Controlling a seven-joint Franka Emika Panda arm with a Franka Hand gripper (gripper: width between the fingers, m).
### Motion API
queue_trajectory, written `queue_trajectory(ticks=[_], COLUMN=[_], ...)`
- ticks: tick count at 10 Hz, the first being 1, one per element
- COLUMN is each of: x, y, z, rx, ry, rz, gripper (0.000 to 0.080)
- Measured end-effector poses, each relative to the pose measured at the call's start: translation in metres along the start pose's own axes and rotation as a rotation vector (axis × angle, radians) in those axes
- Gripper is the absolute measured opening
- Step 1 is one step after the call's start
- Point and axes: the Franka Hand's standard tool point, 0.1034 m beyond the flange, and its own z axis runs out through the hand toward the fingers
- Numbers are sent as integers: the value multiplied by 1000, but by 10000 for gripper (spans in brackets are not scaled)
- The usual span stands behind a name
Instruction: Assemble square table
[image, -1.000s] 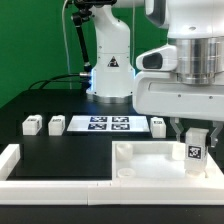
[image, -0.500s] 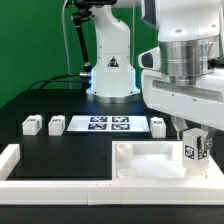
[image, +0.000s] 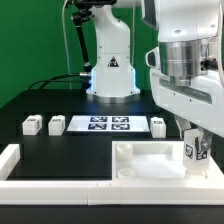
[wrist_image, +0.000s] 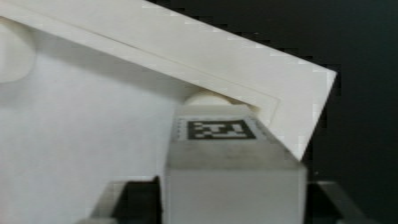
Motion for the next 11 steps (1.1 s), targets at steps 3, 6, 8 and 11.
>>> queue_trajectory(ticks=[3, 6, 8, 11], x=[-18, -16, -14, -1], y=[-5, -4, -3, -8], z=[-4, -3, -4, -1], rx=[-36, -38, -56, -49], ry=[-8, -13, 1, 40], rz=[-369, -626, -915, -1347], gripper=[569, 644, 649, 649])
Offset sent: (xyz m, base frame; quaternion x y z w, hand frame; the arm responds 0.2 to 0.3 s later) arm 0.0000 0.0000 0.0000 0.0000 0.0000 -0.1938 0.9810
